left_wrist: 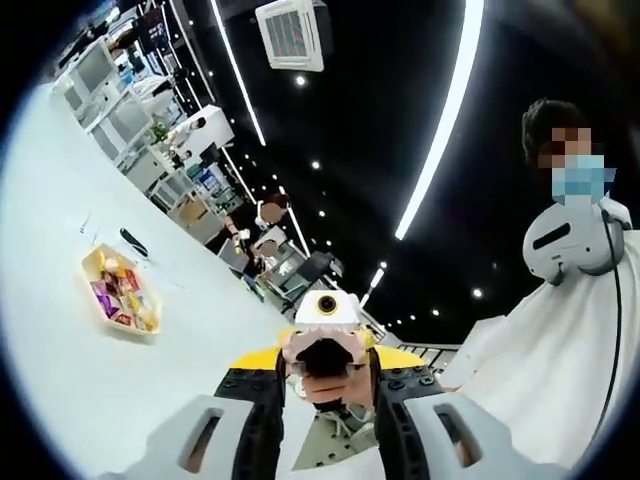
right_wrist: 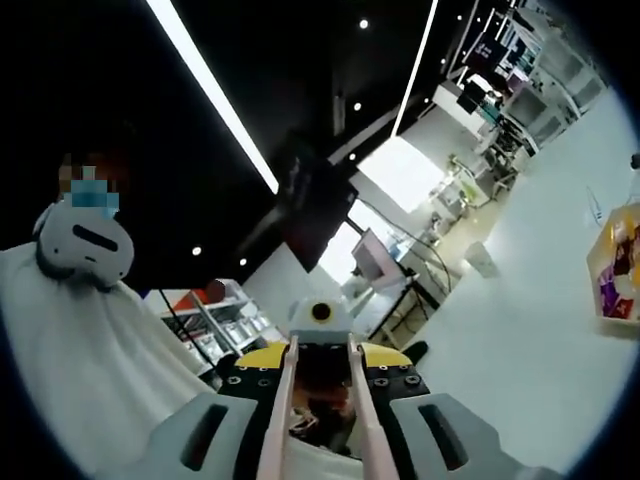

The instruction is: Place the target food into the container with the food tongs after gripping and lifting it, then release it inside without dropping or visibly crushing the food.

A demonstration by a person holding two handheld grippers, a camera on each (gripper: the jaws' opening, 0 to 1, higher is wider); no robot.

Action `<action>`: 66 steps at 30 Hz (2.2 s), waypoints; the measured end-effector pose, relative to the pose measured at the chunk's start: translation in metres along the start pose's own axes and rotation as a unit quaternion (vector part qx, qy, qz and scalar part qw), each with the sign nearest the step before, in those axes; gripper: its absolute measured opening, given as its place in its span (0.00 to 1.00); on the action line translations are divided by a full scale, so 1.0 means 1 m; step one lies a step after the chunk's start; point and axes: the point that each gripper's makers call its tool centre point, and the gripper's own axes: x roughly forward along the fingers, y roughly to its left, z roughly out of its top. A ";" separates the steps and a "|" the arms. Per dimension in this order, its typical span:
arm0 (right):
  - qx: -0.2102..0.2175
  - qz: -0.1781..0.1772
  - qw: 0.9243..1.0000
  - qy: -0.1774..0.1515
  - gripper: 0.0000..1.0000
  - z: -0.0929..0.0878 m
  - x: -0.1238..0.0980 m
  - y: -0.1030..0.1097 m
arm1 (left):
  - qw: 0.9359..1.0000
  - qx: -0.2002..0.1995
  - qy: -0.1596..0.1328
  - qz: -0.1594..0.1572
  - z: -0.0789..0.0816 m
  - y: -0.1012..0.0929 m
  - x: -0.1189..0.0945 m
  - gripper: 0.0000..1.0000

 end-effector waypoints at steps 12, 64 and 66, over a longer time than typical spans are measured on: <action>0.020 -0.007 1.000 -0.001 0.25 -0.005 -0.003 -0.003 | 1.000 -0.016 0.003 -0.002 -0.004 0.000 0.000 0.25; 0.030 -0.019 0.999 -0.017 0.21 0.005 -0.029 0.002 | 0.999 0.027 0.019 -0.003 -0.001 0.000 0.000 0.32; 0.028 -0.021 0.999 -0.004 0.21 0.000 -0.027 0.001 | 0.999 0.029 0.013 -0.009 0.001 -0.001 0.001 0.36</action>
